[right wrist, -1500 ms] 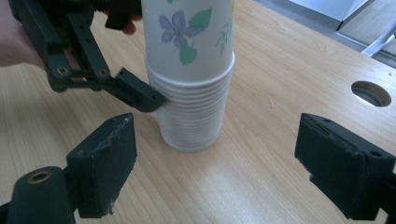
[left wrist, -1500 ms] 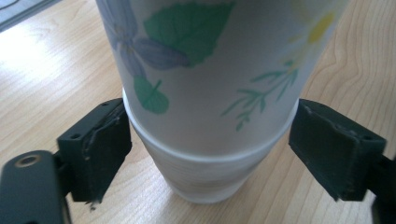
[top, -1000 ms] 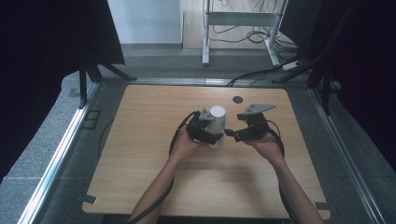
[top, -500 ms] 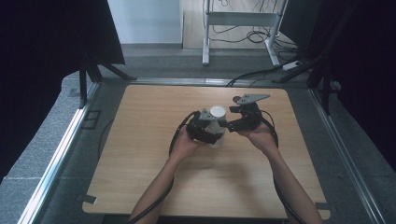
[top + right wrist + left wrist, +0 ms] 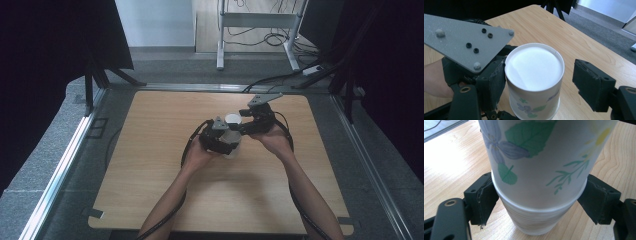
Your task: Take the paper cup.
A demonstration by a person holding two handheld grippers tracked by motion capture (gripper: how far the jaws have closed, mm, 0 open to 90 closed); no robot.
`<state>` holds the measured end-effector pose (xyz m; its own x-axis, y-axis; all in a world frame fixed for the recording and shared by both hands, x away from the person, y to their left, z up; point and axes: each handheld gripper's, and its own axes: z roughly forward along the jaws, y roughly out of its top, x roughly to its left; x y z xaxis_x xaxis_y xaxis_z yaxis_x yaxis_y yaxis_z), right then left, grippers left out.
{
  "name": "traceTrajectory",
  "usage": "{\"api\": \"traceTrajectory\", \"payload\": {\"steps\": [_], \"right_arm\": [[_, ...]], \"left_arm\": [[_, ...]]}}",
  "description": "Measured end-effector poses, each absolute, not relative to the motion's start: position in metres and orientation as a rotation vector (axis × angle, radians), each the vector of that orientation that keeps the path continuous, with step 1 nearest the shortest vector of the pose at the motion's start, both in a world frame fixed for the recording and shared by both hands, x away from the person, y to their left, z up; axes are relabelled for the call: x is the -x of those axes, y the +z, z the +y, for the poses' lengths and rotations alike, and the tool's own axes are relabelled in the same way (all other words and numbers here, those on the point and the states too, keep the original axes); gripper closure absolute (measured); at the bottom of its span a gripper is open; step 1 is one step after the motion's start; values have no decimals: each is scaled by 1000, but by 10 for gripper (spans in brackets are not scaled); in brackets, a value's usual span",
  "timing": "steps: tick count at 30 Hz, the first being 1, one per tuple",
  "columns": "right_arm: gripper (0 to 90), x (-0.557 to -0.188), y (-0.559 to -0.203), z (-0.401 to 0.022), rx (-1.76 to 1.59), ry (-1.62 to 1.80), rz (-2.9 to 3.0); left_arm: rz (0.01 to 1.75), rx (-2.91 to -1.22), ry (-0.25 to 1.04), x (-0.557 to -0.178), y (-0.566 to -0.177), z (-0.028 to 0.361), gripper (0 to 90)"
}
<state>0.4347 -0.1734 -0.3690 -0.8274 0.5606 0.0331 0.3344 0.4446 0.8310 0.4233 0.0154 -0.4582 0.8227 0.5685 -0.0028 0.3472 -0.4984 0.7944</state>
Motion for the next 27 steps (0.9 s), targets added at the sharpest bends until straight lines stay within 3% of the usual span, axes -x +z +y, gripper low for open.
{"api": "traceTrajectory", "payload": {"steps": [5,27], "right_arm": [[348,-436,-368,-170,-764,1327,2476],[376,-433,-356,-170,-759,1328,2452]], "left_arm": [[668,-2144,326,-424,-458,15,204],[657,-2147,324,-424,-458,17,212]]}}
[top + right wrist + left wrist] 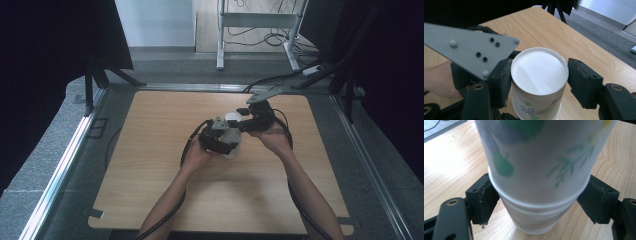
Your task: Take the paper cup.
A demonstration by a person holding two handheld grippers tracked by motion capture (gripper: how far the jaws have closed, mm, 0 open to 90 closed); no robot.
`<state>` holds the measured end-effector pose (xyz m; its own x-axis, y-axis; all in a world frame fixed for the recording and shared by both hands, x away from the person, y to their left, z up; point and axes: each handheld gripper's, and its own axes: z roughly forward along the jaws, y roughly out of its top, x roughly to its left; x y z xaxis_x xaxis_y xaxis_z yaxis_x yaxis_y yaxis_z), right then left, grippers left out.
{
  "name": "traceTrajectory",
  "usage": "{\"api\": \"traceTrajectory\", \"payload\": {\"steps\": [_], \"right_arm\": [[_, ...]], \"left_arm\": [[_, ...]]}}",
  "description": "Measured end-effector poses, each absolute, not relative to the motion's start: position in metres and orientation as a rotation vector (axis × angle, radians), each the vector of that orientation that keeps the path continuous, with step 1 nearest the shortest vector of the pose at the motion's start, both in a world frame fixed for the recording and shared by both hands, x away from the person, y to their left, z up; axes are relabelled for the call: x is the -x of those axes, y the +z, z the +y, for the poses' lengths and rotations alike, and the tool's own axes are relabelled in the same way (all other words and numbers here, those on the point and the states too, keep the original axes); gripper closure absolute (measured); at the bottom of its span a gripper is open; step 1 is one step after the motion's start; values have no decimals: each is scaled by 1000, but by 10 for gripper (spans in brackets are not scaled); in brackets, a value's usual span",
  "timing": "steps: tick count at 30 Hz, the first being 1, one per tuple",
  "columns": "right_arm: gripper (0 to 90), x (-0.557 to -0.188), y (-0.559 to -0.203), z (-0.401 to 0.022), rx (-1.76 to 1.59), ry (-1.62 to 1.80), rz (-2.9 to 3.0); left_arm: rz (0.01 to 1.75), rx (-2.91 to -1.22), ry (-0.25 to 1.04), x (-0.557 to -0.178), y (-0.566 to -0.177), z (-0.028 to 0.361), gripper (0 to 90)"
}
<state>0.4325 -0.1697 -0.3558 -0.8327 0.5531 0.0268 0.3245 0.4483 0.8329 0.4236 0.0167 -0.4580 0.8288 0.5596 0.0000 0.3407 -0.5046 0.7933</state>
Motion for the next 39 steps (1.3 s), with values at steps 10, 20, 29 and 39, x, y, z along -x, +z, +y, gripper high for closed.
{"api": "traceTrajectory", "payload": {"steps": [10,20,29,39], "right_arm": [[376,-433,-344,-171,-749,1334,2442],[376,-432,-332,-176,-741,1350,2436],[376,-430,-319,-175,-723,1370,2433],[376,-425,-302,-179,-702,1388,2424]], "left_arm": [[659,-2146,322,-424,-458,16,209],[669,-2143,315,-425,-456,19,130],[637,-2120,298,-418,-448,30,44],[615,-2148,321,-407,-436,35,13]]}}
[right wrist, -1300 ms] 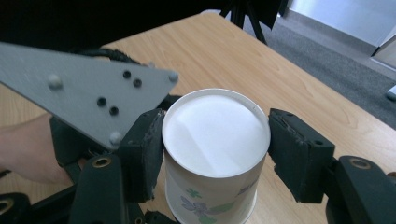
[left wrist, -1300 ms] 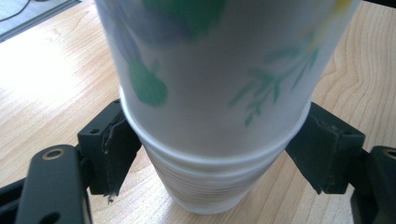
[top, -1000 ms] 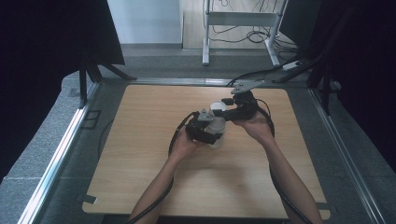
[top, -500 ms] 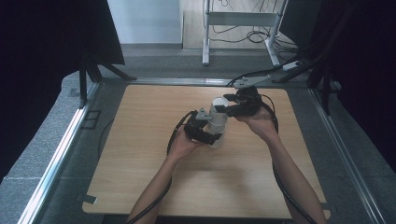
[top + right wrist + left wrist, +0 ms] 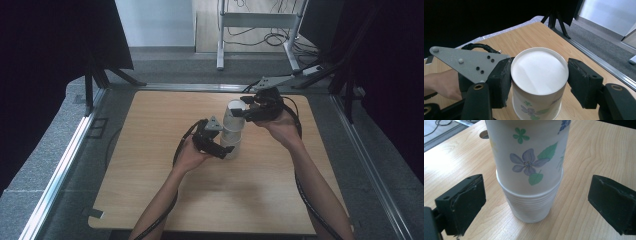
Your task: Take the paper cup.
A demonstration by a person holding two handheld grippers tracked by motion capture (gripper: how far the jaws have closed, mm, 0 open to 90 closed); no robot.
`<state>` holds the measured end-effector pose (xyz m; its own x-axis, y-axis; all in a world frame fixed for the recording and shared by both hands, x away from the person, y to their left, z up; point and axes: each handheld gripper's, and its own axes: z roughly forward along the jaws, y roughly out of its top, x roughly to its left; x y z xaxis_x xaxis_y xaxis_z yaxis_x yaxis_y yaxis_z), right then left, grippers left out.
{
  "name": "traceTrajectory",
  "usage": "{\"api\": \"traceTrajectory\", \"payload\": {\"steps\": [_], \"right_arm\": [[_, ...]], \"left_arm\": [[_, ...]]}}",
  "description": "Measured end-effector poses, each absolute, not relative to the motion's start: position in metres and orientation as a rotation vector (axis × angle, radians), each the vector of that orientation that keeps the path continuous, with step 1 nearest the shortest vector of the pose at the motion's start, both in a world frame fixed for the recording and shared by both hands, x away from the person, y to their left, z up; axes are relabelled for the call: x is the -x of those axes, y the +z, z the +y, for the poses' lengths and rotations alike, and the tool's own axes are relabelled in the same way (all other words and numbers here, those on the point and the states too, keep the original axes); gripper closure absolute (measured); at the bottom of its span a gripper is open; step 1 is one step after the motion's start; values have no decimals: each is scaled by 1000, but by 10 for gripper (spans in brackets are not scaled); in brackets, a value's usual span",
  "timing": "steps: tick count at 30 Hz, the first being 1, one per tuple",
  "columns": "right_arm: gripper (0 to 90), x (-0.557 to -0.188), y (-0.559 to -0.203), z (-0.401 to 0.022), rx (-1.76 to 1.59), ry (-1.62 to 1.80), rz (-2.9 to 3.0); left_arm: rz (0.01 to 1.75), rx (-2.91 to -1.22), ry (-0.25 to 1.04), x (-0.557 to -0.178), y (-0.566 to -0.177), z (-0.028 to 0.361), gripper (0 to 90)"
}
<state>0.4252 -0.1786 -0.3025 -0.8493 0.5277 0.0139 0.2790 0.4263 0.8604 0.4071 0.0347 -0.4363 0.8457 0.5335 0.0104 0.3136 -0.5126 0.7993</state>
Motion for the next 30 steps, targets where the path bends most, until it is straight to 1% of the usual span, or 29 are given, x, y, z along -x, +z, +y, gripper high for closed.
{"api": "traceTrajectory", "payload": {"steps": [8,18,30], "right_arm": [[376,-419,-289,-186,-698,1417,2410],[376,-401,-276,-194,-659,1443,2424],[376,-380,-275,-209,-632,1464,2432]], "left_arm": [[644,-2150,290,-404,-432,41,8],[610,-2163,286,-393,-419,45,3],[564,-2157,261,-378,-404,49,0]]}}
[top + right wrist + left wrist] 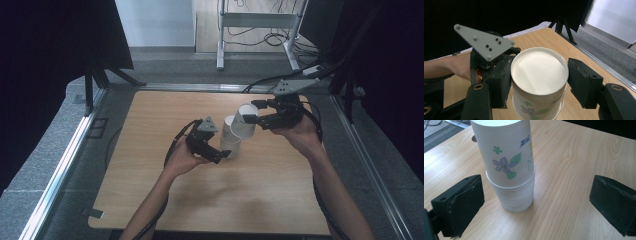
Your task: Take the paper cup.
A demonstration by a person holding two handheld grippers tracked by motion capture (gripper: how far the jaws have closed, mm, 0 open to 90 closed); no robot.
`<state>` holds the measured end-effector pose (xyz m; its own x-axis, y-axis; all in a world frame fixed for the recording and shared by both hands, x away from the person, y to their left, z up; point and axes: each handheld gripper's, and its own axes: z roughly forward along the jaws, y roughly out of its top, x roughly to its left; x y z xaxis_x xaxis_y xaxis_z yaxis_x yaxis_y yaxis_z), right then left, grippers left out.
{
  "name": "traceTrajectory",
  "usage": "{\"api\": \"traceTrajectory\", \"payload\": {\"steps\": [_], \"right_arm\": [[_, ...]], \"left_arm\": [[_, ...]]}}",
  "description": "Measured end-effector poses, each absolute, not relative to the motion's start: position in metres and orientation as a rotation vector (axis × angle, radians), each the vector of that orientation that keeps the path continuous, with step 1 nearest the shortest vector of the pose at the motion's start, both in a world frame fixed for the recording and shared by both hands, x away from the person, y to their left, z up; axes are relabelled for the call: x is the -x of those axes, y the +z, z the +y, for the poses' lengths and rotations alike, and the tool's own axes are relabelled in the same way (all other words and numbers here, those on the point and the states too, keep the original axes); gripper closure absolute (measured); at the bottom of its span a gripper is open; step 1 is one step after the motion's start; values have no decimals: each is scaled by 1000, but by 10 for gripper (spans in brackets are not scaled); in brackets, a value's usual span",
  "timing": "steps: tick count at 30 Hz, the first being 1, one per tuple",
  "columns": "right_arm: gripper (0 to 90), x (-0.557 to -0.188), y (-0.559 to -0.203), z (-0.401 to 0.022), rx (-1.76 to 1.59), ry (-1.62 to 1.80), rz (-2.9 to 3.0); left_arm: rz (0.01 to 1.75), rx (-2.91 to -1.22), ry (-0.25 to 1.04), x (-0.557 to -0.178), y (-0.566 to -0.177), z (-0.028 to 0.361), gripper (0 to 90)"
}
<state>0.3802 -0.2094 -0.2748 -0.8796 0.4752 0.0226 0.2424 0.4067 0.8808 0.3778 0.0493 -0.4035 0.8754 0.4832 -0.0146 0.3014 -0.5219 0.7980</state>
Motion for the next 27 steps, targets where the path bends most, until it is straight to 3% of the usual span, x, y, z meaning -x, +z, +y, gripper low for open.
{"api": "traceTrajectory", "payload": {"steps": [18,27], "right_arm": [[375,-350,-301,-224,-594,1500,2459],[375,-337,-323,-225,-561,1523,2488]], "left_arm": [[491,-2172,261,-354,-406,50,25],[426,-2149,166,-340,-415,51,30]]}}
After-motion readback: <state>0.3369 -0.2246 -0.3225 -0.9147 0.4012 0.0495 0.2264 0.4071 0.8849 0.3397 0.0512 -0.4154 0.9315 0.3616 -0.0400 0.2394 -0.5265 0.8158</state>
